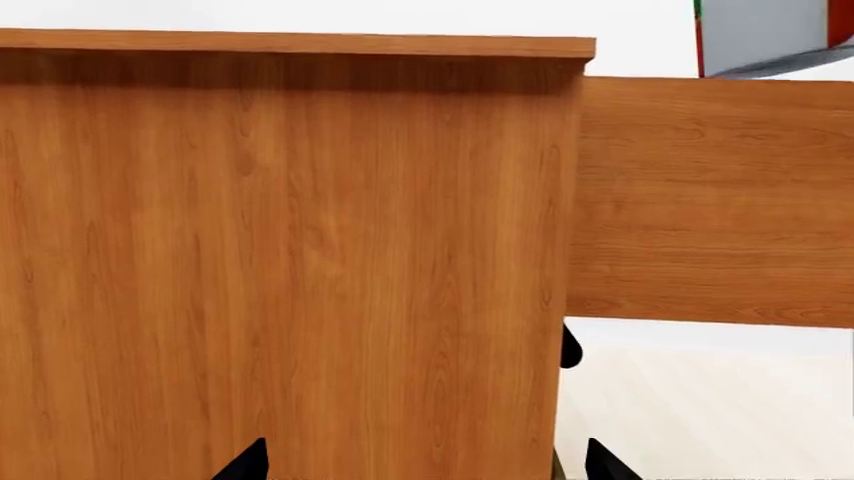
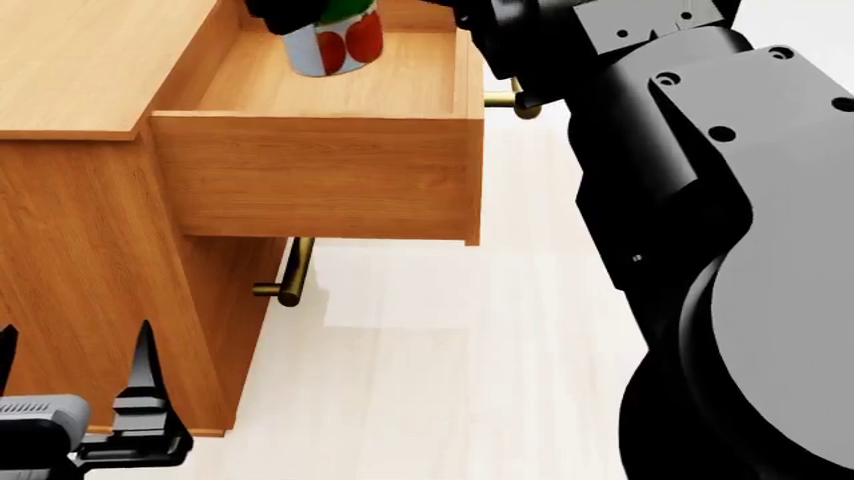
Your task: Put the ketchup in the top drawer of the cabinet.
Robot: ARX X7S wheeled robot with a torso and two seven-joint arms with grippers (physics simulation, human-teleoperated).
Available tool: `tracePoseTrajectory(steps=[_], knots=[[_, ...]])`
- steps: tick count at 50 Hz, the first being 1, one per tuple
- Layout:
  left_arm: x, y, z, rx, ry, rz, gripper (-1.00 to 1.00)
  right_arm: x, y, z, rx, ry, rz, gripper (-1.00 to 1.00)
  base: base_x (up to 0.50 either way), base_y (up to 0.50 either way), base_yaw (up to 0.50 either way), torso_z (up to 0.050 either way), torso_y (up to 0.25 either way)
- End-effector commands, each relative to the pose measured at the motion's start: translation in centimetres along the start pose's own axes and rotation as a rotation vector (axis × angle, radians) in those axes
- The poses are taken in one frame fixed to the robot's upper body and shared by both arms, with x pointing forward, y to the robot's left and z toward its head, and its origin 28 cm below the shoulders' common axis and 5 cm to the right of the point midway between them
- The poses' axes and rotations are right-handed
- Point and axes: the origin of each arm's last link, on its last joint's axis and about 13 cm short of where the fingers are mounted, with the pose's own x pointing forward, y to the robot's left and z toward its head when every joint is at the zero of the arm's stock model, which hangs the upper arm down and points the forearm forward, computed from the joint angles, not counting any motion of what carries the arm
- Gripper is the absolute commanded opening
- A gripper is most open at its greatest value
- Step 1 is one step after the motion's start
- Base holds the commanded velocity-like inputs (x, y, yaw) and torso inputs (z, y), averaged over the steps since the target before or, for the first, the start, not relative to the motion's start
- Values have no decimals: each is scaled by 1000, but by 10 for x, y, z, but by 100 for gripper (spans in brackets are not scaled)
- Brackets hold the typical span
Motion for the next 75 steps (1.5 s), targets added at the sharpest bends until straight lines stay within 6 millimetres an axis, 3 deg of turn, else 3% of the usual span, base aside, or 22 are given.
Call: tracePoseTrajectory(steps=[1, 36, 61, 62, 75], knots=[[0, 0, -1, 2, 5, -4, 100, 1, -2, -6, 15, 15, -7, -100, 0, 0, 0, 0, 0], [2, 0, -5, -1, 13, -2, 100, 9, -6, -37, 51, 58, 1, -100, 0, 0, 0, 0, 0], [3, 0, -6, 1, 17, 3, 100, 10, -6, -40, 44, 56, -9, -100, 0, 0, 0, 0, 0], [3, 0, -6, 3, 16, 3, 100, 11, -6, -40, 43, 54, -1, 100, 0, 0, 0, 0, 0], [2, 0, -5, 2, 13, 6, 100, 11, -8, -39, 29, 25, -31, 100, 0, 0, 0, 0, 0]])
